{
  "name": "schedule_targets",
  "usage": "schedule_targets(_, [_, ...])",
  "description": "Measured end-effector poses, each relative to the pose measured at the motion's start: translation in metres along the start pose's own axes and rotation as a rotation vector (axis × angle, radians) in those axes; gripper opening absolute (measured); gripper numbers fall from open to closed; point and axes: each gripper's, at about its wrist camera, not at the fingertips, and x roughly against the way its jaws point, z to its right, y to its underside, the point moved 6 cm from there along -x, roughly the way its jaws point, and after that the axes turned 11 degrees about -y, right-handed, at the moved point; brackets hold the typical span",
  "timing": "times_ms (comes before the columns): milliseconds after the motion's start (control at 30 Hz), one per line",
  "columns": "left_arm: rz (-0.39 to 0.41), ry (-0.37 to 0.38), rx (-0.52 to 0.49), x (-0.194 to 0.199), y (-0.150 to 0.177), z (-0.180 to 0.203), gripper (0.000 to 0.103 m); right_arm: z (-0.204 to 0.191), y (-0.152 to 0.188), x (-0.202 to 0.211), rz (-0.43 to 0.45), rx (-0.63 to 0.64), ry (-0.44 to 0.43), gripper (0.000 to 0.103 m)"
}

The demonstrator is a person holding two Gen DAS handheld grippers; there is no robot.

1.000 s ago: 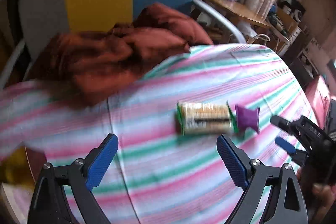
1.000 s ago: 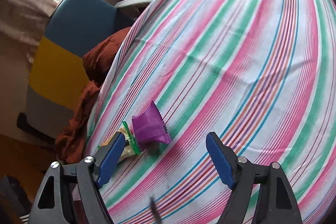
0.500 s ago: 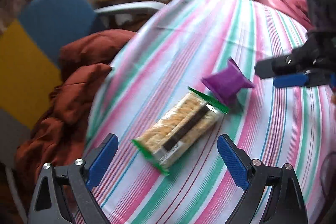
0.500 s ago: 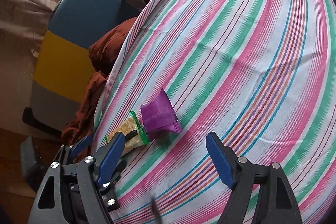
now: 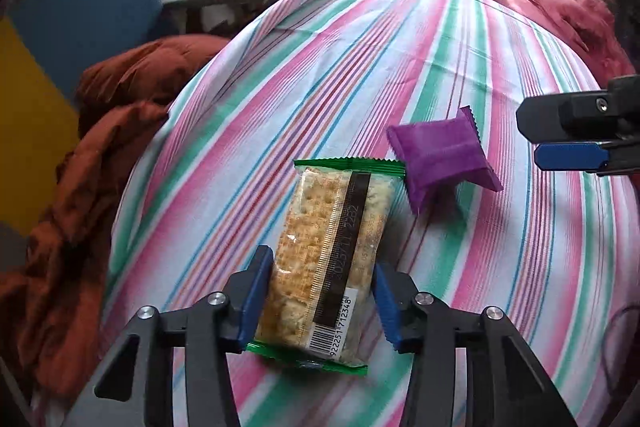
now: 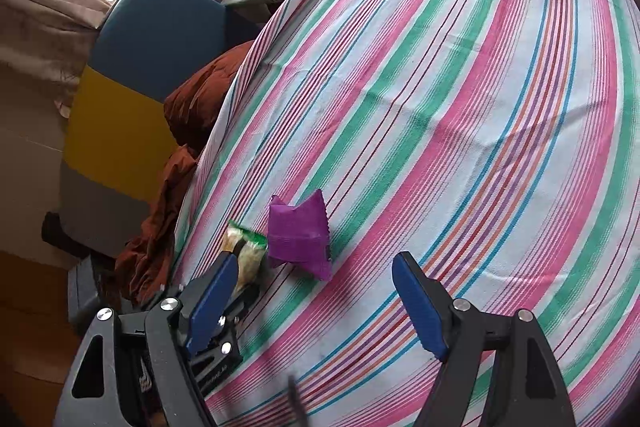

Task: Organize objects
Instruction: 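Grasp the green-edged cracker bar with the left tool while the right tool grasps the purple sachet, then carry the cracker bar and purple sachet over the gold tray and release both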

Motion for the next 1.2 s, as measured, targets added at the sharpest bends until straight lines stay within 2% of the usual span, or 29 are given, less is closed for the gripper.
schedule_targets(133, [-0.043, -0.009, 0.131, 0.011, 0.021, -0.004, 0.048, 0.000, 0.000, 0.001, -0.002, 0.016, 0.024, 0.081])
schedule_targets(267, [-0.095, -0.019, 0.229, 0.025, 0.044, -0.007, 0.048, -0.013, 0.004, 0.001, -0.014, 0.137, 0.094, 0.081])
schedule_targets(333, [-0.119, -0.021, 0.258, 0.032, 0.056, -0.006, 0.048, -0.030, 0.011, -0.006, -0.062, 0.275, 0.150, 0.081])
schedule_targets(367, [-0.132, -0.016, 0.278, 0.035, 0.063, -0.006, 0.047, -0.043, 0.015, -0.012, -0.108, 0.400, 0.193, 0.081])
schedule_targets(433, [-0.138, -0.016, 0.305, 0.042, 0.074, -0.010, 0.046, -0.061, 0.020, -0.018, -0.142, 0.610, 0.265, 0.081])
schedule_targets(467, [-0.131, -0.024, 0.310, 0.050, 0.078, -0.009, 0.045, -0.073, 0.023, -0.023, -0.157, 0.775, 0.309, 0.081])
schedule_targets(500, [-0.123, -0.029, 0.316, 0.056, 0.079, -0.011, 0.045, -0.079, 0.025, -0.027, -0.172, 0.880, 0.329, 0.081])
schedule_targets(567, [-0.102, -0.017, 0.334, 0.069, 0.085, -0.013, 0.045, -0.082, 0.027, -0.034, -0.220, 0.994, 0.345, 0.081])
schedule_targets(667, [-0.070, -0.021, 0.358, 0.086, 0.091, -0.015, 0.045, -0.077, 0.020, -0.055, -0.307, 1.112, 0.417, 0.081])
schedule_targets(767, [-0.054, -0.007, 0.396, 0.095, 0.093, -0.013, 0.045, -0.069, 0.012, -0.066, -0.351, 1.114, 0.415, 0.081])
schedule_targets(867, [-0.044, 0.005, 0.425, 0.107, 0.096, -0.016, 0.045, -0.059, 0.011, -0.081, -0.411, 1.073, 0.395, 0.071])
schedule_targets(933, [-0.042, 0.006, 0.439, 0.113, 0.097, -0.017, 0.045, -0.053, 0.017, -0.084, -0.441, 1.037, 0.378, 0.046])
schedule_targets(1000, [-0.036, 0.001, 0.454, 0.120, 0.099, -0.017, 0.045, -0.051, 0.018, -0.079, -0.425, 0.982, 0.330, 0.037])
schedule_targets(1200, [-0.015, -0.019, 0.488, 0.138, 0.106, -0.014, 0.045, -0.045, 0.030, -0.065, -0.412, 0.914, 0.308, 0.036])
